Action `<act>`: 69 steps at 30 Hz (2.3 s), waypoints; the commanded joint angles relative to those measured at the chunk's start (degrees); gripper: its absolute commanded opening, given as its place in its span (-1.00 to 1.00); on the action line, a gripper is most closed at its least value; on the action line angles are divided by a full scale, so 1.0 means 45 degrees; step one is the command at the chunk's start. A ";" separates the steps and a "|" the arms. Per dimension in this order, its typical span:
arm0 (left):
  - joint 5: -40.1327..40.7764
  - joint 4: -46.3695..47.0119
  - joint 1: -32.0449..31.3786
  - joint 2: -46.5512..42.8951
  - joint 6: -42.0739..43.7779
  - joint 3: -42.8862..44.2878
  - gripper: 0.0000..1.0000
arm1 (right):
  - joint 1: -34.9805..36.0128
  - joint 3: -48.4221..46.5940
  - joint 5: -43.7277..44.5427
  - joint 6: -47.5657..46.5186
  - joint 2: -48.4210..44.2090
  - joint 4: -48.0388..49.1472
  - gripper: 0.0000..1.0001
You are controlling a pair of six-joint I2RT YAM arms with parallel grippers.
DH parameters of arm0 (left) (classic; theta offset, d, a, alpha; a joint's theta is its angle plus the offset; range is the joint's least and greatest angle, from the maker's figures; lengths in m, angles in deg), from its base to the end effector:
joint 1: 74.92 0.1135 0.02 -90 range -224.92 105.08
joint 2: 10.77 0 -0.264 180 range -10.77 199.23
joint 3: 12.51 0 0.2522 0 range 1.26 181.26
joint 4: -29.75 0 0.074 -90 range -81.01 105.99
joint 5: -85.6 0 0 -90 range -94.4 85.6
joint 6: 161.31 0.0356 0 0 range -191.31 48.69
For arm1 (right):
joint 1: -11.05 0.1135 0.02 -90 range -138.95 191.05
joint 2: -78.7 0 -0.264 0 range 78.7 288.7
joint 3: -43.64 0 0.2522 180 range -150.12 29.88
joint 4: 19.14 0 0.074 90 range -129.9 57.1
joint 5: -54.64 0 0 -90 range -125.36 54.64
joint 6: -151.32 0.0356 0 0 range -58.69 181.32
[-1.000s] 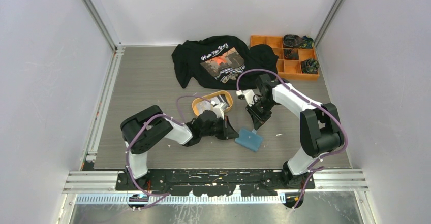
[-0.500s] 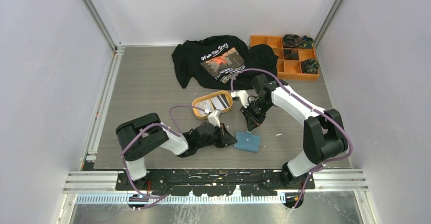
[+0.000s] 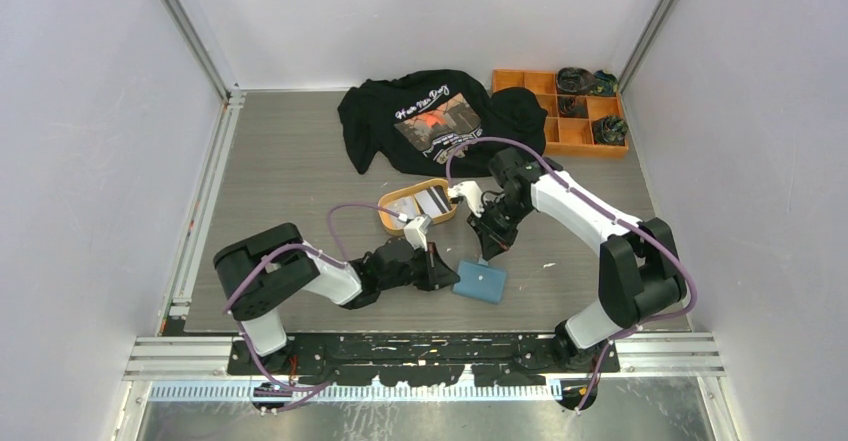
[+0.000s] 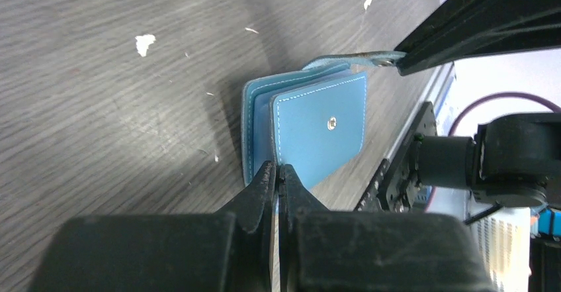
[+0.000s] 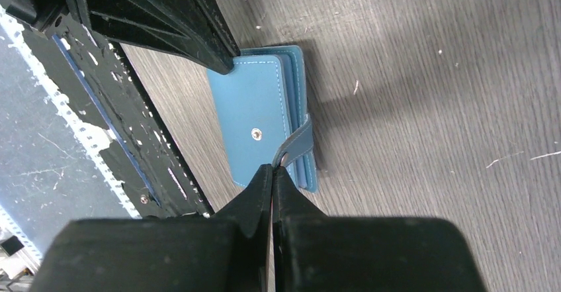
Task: Put the credit cards into the card holder
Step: Close the card holder at the center of the board.
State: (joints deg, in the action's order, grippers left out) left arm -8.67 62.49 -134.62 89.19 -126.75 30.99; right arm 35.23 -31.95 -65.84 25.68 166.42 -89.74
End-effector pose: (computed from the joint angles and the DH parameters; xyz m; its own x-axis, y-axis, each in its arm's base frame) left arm 0.1517 -0.2649 0.1193 -0.8525 -0.1689 -0.4947 0.3408 0.5380 -0.7710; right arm 0.2383 0.1268 0.2205 -0.4956 -0.7730 -0.3960 -0.8618 0.3808 0.3352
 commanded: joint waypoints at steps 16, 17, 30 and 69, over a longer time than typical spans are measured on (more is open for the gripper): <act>-0.1575 0.7006 -0.0050 0.2589 -0.0680 -0.1598 -1.00 | 0.0379 -0.0545 -0.0460 -0.0918 -0.0343 -0.0856 -0.98; -0.1529 0.6966 -0.0053 0.2466 -0.0611 -0.1692 -1.00 | 0.0379 -0.0540 -0.0532 -0.0883 -0.0367 -0.0847 -0.97; -0.0653 0.3647 -0.0641 0.0319 -0.0043 -0.1505 -1.00 | 0.0444 -0.0544 -0.1075 -0.0909 -0.0569 -0.0873 -0.97; 0.1294 0.2227 0.0027 0.0853 -0.1946 -0.0509 -1.00 | 0.1825 0.2067 0.1039 -0.3491 -0.1690 0.1380 -0.97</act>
State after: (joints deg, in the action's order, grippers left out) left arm -2.57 67.08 -135.23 90.90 -134.36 28.48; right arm 42.60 -24.58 -60.90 15.82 161.94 -84.49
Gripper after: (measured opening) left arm 0.009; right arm 0.048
